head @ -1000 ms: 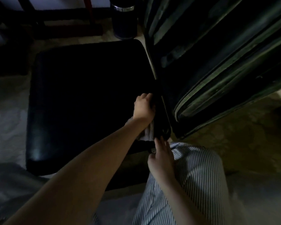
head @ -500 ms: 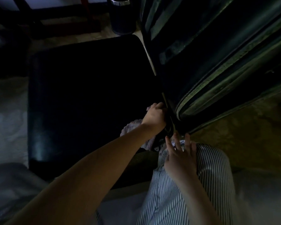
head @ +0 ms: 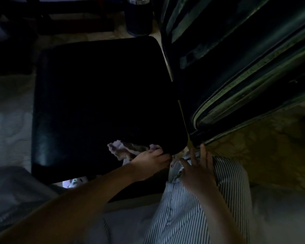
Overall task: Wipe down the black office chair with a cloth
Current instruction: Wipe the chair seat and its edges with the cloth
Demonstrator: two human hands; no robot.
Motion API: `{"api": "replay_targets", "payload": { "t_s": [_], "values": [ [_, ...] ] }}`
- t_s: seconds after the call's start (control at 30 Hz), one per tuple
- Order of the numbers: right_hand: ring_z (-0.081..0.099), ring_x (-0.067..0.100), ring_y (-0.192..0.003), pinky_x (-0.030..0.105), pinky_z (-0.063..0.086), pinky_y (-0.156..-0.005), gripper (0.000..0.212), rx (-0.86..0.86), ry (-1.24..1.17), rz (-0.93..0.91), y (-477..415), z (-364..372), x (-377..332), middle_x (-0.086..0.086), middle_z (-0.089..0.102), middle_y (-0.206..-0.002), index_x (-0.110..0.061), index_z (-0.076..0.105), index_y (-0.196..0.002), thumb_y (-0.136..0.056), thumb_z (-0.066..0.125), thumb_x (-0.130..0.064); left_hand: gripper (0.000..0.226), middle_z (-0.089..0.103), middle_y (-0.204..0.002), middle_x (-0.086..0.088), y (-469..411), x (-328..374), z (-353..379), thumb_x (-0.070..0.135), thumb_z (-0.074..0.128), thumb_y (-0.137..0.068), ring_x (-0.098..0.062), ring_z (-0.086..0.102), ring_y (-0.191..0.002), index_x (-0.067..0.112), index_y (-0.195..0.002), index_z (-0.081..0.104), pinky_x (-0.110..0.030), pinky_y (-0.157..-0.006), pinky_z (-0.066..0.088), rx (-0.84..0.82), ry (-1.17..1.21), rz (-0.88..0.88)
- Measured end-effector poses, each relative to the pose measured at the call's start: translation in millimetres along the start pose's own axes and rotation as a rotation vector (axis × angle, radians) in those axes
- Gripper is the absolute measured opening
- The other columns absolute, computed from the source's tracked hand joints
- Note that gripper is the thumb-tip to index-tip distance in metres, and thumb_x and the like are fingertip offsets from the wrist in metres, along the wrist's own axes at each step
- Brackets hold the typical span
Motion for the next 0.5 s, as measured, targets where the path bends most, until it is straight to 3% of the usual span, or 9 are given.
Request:
{"api": "replay_targets", "payload": {
  "t_s": [0.03,0.1,0.17,0.27,0.37,0.43,0.5],
  "values": [
    [-0.025,0.038,-0.138,0.044,-0.031,-0.098,0.053,0.038,-0.001,-0.014,0,-1,-2,0.014,0.004,-0.158,-0.028,0.03,-0.146,-0.094,0.037,-0.029,0.036,0.052,-0.112,0.0,6,-3,-7,0.016,0.063,-0.065,-0.021,0.041,-0.093,0.019,-0.1,0.07,-0.028,-0.066,0.054,0.049,0.023,-0.012],
    [0.008,0.046,-0.139,0.043,-0.014,-0.106,0.048,0.093,-0.05,0.016,-3,2,-4,0.02,0.047,-0.139,-0.022,0.065,-0.12,-0.079,0.04,-0.025,0.04,0.045,-0.114,-0.004,7,-16,-18,0.009,0.053,-0.071,-0.023,0.043,-0.094,0.015,-0.109,0.064,-0.031,-0.068,0.053,0.158,0.087,-0.108],
    [0.037,0.054,-0.125,0.043,-0.001,-0.109,0.042,0.129,-0.057,0.025,-6,4,-8,0.018,0.066,-0.115,-0.017,0.076,-0.094,-0.063,0.049,-0.026,0.043,0.051,-0.11,-0.008,-4,-30,-24,0.003,0.062,-0.069,-0.025,0.043,-0.094,0.011,-0.111,0.062,-0.034,-0.068,0.053,0.246,0.137,-0.242],
    [0.033,0.054,-0.129,0.04,-0.016,-0.111,0.044,0.169,-0.016,0.105,-8,-1,-9,0.022,0.058,-0.127,-0.015,0.072,-0.107,-0.07,0.051,-0.021,0.049,0.062,-0.099,-0.013,-31,-40,-23,0.002,0.081,-0.056,-0.026,0.042,-0.092,0.007,-0.103,0.068,-0.037,-0.067,0.054,0.246,0.17,-0.398],
    [0.042,0.053,-0.123,0.046,0.01,-0.107,0.051,0.185,-0.047,0.119,-7,-8,-10,0.02,0.062,-0.12,-0.011,0.072,-0.104,-0.071,0.036,-0.025,0.051,0.062,-0.099,-0.014,-47,-33,-19,0.006,0.084,-0.056,-0.029,0.046,-0.089,0.007,-0.104,0.067,-0.038,-0.065,0.054,0.231,0.171,-0.427],
    [0.033,0.051,-0.13,0.047,0.008,-0.105,0.048,0.17,-0.031,0.15,-8,-5,-10,0.017,0.055,-0.132,-0.013,0.065,-0.118,-0.078,0.042,-0.024,0.05,0.061,-0.103,-0.013,-40,-30,-18,0.01,0.08,-0.062,-0.031,0.054,-0.089,0.009,-0.109,0.064,-0.037,-0.065,0.054,0.247,0.135,-0.411],
    [0.034,0.048,-0.131,0.048,0.009,-0.105,0.046,0.219,-0.066,0.153,-7,-7,-6,0.014,0.057,-0.129,-0.013,0.066,-0.117,-0.076,0.049,-0.022,0.041,0.06,-0.106,-0.01,-20,-37,-21,0.014,0.061,-0.073,-0.03,0.057,-0.09,0.014,-0.115,0.057,-0.036,-0.068,0.054,0.265,0.03,-0.402]
  ]
}}
Point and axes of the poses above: each hand's wrist, its own y-axis away from the middle knuckle, its own z-axis out of the palm, x = y × z, the point moved 6 cm from there along -y, towards the middle knuckle
